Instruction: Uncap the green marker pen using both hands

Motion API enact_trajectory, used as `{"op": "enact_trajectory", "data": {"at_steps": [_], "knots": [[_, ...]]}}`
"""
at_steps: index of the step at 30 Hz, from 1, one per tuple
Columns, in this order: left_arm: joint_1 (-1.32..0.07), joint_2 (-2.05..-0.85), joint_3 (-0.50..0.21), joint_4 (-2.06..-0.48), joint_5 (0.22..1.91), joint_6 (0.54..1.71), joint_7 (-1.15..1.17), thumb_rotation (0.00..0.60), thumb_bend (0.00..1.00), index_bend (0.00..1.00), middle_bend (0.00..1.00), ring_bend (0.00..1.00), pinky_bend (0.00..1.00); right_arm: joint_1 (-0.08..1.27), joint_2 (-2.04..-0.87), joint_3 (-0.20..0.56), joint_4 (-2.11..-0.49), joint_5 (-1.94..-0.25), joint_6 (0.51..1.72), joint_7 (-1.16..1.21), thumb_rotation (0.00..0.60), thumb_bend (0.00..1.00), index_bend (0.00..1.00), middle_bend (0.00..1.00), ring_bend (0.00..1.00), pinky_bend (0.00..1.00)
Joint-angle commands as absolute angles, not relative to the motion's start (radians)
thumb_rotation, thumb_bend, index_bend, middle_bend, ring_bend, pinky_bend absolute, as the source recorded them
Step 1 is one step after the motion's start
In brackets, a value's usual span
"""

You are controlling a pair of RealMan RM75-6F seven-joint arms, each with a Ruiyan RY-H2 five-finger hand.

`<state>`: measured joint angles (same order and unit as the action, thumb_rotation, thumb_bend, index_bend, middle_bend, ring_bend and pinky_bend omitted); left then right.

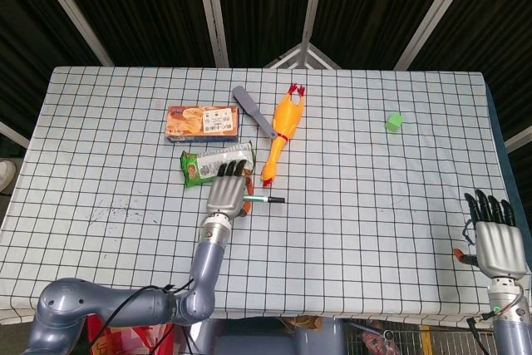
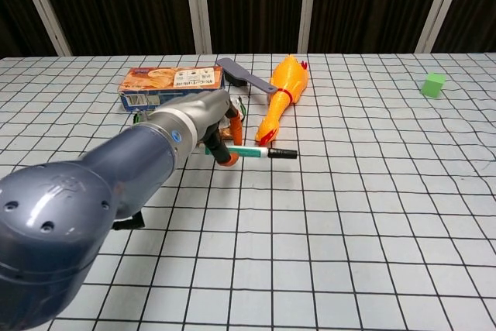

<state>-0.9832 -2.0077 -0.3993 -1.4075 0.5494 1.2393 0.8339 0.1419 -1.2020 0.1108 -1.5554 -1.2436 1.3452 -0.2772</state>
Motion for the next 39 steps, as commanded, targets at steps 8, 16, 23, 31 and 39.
{"op": "enact_trajectory", "data": {"at_steps": [8,16,23,31,39], "knots": [[-0.927,-1.905,-0.411,-1.585,0.641,1.314,0.778,0.600,0.51,0.57,0.04,0.00,0.00,0.195,-1.161,0.161,-1.745,-1.249,1.332,-0.312,0.600,0.12,0.17,0.03,0.01,0.00],[-0.963,-1.914,-0.431,-1.627,0.631,1.332,0.828,0.600,0.51,0.58,0.06,0.00,0.00,0.301,-1.132,0.236,-1.966,-1.151,1.257,-0.415,0.600,0.12,0.18,0.02,0.01,0.00],[-1.005,-1.962,-0.461,-1.715,0.594,1.436,0.936,0.600,0.53,0.58,0.06,0.00,0.00,0.376,-1.180,0.253,-2.014,-1.080,1.213,-0.491,0.600,0.12,0.18,0.02,0.01,0.00],[-1.042,-1.981,-0.478,-1.677,0.583,1.405,0.943,0.600,0.53,0.58,0.06,0.00,0.00,0.496,-1.339,0.267,-1.953,-0.959,1.185,-0.594,0.600,0.12,0.18,0.02,0.01,0.00],[-1.053,-1.996,-0.475,-1.639,0.593,1.388,0.917,0.600,0.53,0.58,0.06,0.00,0.00,0.530,-1.374,0.271,-1.944,-0.922,1.206,-0.600,0.600,0.12,0.18,0.02,0.01,0.00]]}}
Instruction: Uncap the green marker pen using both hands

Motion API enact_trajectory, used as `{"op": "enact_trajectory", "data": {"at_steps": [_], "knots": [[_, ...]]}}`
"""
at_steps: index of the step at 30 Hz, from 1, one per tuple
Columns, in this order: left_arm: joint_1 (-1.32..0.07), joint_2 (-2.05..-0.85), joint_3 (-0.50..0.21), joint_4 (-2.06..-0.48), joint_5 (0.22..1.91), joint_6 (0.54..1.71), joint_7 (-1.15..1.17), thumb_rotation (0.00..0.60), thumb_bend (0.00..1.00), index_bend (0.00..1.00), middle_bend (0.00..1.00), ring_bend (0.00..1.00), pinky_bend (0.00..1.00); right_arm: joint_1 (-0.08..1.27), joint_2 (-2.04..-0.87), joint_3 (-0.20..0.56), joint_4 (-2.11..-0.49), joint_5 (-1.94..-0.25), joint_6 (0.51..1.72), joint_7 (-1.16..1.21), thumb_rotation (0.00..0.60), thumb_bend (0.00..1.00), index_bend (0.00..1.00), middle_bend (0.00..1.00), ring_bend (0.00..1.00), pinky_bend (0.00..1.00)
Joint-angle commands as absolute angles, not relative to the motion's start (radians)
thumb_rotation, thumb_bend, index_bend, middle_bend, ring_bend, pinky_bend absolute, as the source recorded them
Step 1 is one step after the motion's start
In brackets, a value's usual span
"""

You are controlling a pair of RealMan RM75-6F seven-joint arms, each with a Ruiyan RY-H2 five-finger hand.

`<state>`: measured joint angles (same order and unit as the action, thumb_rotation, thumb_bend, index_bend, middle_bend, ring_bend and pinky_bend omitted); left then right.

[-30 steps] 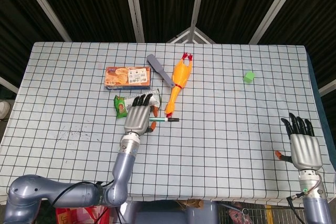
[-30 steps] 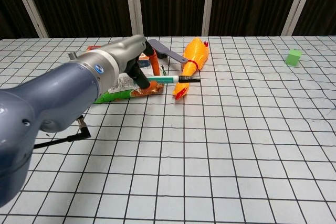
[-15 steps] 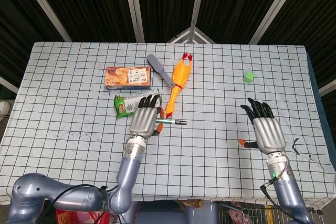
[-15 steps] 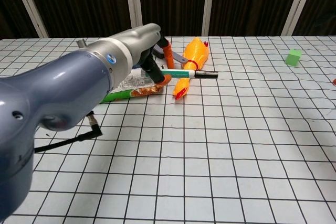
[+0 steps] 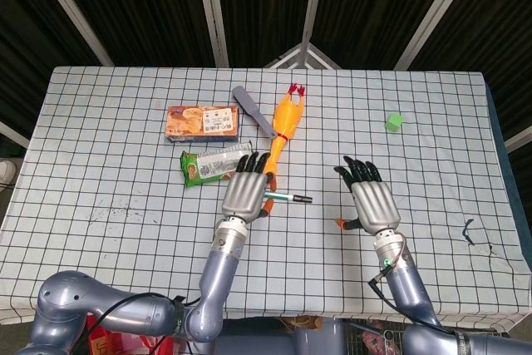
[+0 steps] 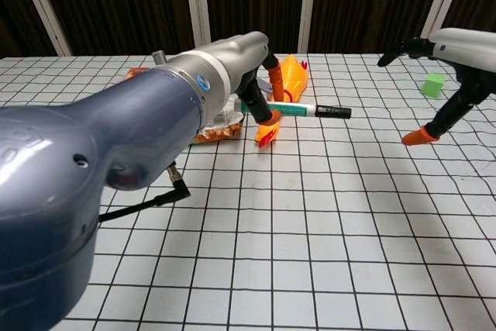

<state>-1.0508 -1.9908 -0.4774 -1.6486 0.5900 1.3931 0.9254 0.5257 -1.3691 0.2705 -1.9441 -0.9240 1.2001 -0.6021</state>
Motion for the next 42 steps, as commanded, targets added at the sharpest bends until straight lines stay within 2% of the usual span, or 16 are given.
{"op": "enact_trajectory", "data": {"at_steps": [1,9,21,42], "knots": [[-1.052,-2.000,-0.473,-1.631,0.593,1.385,0.911,0.600,0.53,0.58,0.06,0.00,0.00,0.533,-1.377,0.272,-1.948,-0.925,1.210,-0.598,0.600,0.12,0.18,0.02,0.01,0.00],[-1.044,-2.018,-0.462,-1.582,0.625,1.365,0.849,0.600,0.54,0.60,0.08,0.00,0.00,0.544,-1.376,0.268,-1.980,-0.921,1.245,-0.593,0.600,0.12,0.19,0.02,0.01,0.00],[-1.034,-2.015,-0.469,-1.595,0.637,1.366,0.827,0.600,0.54,0.60,0.08,0.00,0.00,0.568,-1.395,0.260,-2.002,-0.899,1.269,-0.613,0.600,0.13,0.25,0.02,0.01,0.00],[-1.008,-1.989,-0.466,-1.596,0.630,1.361,0.813,0.600,0.54,0.60,0.08,0.00,0.00,0.692,-1.566,0.315,-1.968,-0.729,1.373,-0.776,0.600,0.19,0.32,0.02,0.01,0.00]]}}
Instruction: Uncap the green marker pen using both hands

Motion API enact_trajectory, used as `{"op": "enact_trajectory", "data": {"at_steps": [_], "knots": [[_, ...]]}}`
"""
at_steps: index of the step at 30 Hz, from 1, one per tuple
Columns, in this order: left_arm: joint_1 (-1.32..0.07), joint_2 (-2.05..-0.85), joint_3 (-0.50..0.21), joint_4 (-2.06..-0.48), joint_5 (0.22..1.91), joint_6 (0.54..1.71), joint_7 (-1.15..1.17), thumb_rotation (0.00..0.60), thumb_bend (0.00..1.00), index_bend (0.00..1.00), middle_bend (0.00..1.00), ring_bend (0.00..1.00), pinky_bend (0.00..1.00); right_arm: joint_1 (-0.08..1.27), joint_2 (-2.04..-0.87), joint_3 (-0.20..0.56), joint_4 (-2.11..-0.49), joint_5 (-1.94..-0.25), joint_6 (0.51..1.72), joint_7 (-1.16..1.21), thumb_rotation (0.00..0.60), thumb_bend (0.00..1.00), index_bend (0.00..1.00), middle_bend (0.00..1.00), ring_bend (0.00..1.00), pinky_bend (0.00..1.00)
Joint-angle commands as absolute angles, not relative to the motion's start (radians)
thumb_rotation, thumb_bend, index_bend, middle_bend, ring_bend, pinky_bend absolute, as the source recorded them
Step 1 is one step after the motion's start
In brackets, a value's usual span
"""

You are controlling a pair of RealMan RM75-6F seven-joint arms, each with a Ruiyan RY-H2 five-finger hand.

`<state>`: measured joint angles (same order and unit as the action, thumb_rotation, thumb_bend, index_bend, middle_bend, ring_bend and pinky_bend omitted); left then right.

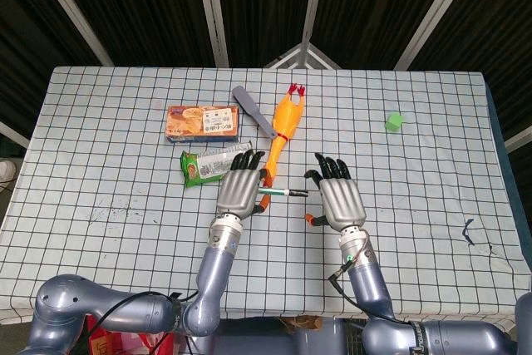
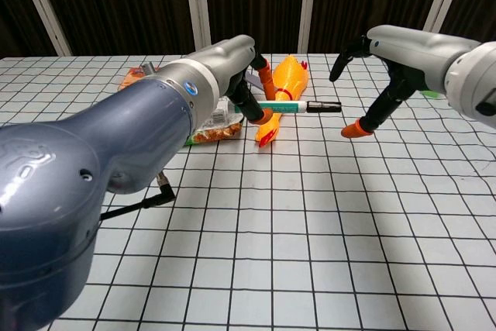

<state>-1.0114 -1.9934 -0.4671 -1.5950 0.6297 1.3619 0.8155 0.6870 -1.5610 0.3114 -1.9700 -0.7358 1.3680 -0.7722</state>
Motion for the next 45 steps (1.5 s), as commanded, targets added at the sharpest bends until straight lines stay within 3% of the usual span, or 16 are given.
{"op": "enact_trajectory", "data": {"at_steps": [1,27,45], "knots": [[-1.006,-1.987,-0.465,-1.596,0.632,1.360,0.811,0.600,0.54,0.60,0.08,0.00,0.00,0.694,-1.568,0.317,-1.968,-0.726,1.375,-0.776,0.600,0.19,0.32,0.02,0.01,0.00],[-0.998,-1.988,-0.455,-1.584,0.638,1.342,0.786,0.600,0.54,0.60,0.08,0.00,0.00,0.728,-1.585,0.310,-1.962,-0.708,1.402,-0.773,0.600,0.22,0.34,0.02,0.01,0.00],[-1.000,-1.997,-0.460,-1.588,0.641,1.344,0.782,0.600,0.54,0.60,0.08,0.00,0.00,0.738,-1.591,0.305,-1.952,-0.700,1.413,-0.769,0.600,0.23,0.45,0.02,0.01,0.00]]}}
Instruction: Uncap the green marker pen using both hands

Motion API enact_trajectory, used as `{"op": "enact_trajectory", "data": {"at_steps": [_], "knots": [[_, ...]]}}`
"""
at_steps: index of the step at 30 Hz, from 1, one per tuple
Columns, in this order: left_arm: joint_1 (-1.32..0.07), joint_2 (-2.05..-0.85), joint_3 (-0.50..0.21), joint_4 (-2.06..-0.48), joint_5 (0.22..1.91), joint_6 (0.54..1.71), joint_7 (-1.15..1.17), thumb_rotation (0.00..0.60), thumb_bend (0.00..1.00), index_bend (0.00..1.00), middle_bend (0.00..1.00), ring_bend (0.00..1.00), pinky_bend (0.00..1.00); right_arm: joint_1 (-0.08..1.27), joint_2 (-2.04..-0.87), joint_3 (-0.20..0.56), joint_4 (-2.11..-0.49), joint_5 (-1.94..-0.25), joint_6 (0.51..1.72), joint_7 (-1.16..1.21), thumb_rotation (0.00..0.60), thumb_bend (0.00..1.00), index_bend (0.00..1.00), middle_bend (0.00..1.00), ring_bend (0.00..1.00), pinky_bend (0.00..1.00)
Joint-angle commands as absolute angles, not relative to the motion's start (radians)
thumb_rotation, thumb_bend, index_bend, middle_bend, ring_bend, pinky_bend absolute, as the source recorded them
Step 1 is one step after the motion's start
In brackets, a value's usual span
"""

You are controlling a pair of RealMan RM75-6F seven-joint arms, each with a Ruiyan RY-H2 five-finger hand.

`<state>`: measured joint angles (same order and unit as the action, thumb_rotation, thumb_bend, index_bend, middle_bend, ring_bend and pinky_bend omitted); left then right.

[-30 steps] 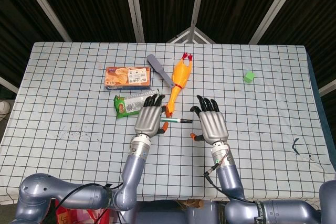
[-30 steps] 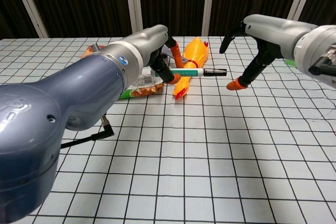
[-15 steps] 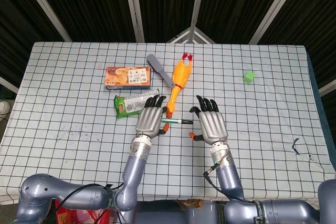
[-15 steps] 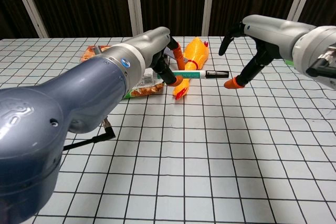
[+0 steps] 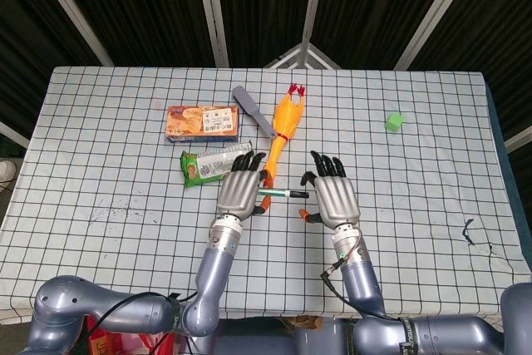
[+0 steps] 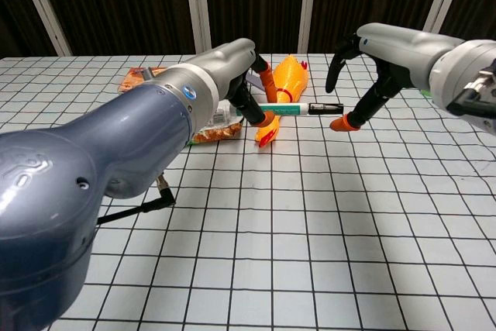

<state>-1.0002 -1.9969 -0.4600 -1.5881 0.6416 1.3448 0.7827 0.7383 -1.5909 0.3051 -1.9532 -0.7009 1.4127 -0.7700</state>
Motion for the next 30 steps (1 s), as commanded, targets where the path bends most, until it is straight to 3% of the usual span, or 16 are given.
{"op": "enact_trajectory", "data": {"at_steps": [1,30], "knots": [[-0.999,-1.996,-0.460,-1.587,0.642,1.344,0.781,0.600,0.54,0.60,0.08,0.00,0.00,0.738,-1.591,0.304,-1.952,-0.700,1.413,-0.768,0.600,0.23,0.45,0.02,0.01,0.00],[-0.998,-2.005,-0.457,-1.583,0.645,1.327,0.766,0.600,0.54,0.60,0.08,0.00,0.00,0.752,-1.611,0.299,-1.914,-0.694,1.405,-0.764,0.600,0.31,0.50,0.02,0.01,0.00]]}}
